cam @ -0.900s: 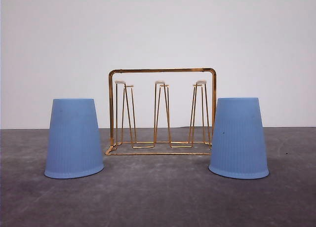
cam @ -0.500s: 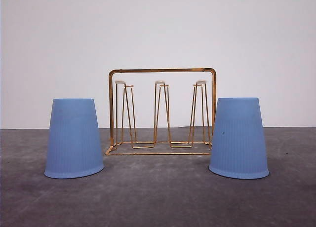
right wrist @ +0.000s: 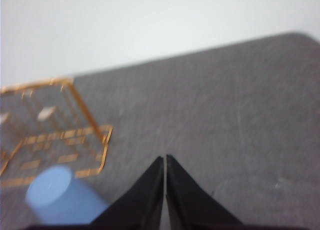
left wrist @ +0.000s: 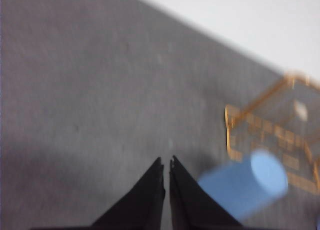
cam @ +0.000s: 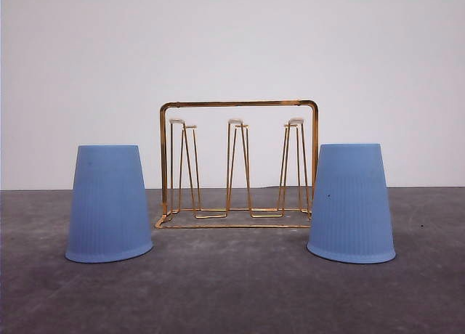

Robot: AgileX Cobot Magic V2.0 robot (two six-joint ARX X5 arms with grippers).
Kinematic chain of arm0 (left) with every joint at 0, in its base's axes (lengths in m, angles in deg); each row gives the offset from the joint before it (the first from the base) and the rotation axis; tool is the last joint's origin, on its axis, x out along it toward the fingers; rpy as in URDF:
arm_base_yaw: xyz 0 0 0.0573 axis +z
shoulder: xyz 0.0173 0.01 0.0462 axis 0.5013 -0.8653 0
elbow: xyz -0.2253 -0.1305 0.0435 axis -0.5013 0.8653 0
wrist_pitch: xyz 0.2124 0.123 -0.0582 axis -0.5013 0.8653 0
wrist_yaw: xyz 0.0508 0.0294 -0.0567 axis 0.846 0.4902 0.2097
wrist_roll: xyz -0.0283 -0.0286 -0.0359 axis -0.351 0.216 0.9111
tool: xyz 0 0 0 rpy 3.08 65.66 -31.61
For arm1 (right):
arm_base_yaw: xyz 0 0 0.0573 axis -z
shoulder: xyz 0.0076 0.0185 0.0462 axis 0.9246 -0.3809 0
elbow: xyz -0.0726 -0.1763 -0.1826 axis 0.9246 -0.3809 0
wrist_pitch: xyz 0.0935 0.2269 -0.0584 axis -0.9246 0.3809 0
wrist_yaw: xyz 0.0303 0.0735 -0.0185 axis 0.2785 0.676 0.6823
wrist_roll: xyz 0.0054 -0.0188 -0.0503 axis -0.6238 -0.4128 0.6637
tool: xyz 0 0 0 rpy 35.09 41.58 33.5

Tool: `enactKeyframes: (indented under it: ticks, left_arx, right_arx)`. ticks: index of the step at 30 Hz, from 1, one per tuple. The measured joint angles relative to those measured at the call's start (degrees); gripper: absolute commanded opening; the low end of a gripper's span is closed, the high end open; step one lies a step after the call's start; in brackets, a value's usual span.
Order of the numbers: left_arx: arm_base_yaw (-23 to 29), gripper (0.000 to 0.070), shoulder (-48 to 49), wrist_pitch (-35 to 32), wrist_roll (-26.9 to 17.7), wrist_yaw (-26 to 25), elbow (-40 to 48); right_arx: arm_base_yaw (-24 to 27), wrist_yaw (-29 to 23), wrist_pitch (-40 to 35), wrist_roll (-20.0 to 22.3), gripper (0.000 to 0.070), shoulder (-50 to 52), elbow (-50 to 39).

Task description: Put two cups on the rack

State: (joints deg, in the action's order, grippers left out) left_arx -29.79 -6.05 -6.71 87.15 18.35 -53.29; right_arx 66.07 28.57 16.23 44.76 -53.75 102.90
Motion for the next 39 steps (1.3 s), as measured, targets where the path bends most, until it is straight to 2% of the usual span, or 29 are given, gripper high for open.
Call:
enactKeyframes:
  ticks: [4,8,10,14,17,20,21,22,23,24,25,26,28,32,39]
  left_arx:
    - [0.0,0.0003,-6.54,5.72,-5.51,-7.59,-5.15]
    - [-0.01,0.0003,-11.41,6.04,-10.06,-15.81,-6.1]
    - [-0.78,0.0003,-13.19,6.06,-12.29,-17.98,-6.1]
    - [-6.9,0.0007,-14.61,4.19,-16.72,-17.65,-6.1]
    - [-13.04,0.003,-15.39,2.69,-22.32,-14.82,-6.1]
    - [-18.27,0.0034,-16.39,2.62,-29.8,-11.53,-6.1]
    - [-19.31,0.0065,-16.62,2.41,-32.04,-11.06,-6.1]
    - [-20.08,0.0133,-16.75,2.1,-34.1,-10.81,-6.1]
    - [-20.6,0.0241,-16.8,1.69,-35.96,-10.76,-6.1]
    - [-21.0,0.0402,-16.8,1.02,-37.42,-10.75,-6.1]
    - [-21.29,0.0526,-16.77,0.41,-38.49,-10.75,-6.1]
    - [-21.46,0.061,-16.73,-0.13,-39.14,-10.76,-6.1]
    - [-21.48,0.0614,-16.78,-0.51,-39.03,-10.76,-6.1]
    - [-21.46,0.0614,-18.06,-1.27,-36.06,-10.74,-6.1]
    - [-21.46,0.0615,-25.55,-10.86,-30.21,-10.76,-6.1]
  right_arx:
    - [0.0,5.68,4.03,4.17,0.0004,-4.93,2.38]
    - [0.0,12.52,4.44,7.97,0.0004,-9.68,2.36]
    - [-0.08,14.81,4.39,9.65,0.0004,-11.74,2.36]
    - [-2.17,14.88,3.22,12.29,0.0004,-13.38,2.36]
    - [-4.34,14.01,2.49,14.64,0.0004,-13.35,2.36]
    - [-6.22,13.99,2.47,17.83,0.001,-13.27,2.36]
    - [-6.68,14.0,2.46,19.15,0.0044,-13.3,2.36]
    - [-7.06,14.02,2.43,20.36,0.0091,-13.31,2.36]
    - [-7.35,14.03,2.37,21.41,0.0155,-13.31,2.36]
    - [-7.39,14.02,2.18,22.12,0.0259,-13.31,2.36]
    - [-7.41,14.0,1.95,22.72,0.0346,-13.31,2.36]
    - [-7.41,13.99,1.7,23.18,0.0415,-13.31,2.36]
    - [-7.41,13.99,1.05,23.34,0.0444,-13.31,2.36]
    - [-7.41,13.99,0.49,23.53,0.0443,-13.31,2.36]
    - [-7.41,13.99,0.27,23.57,0.0443,-13.31,2.36]
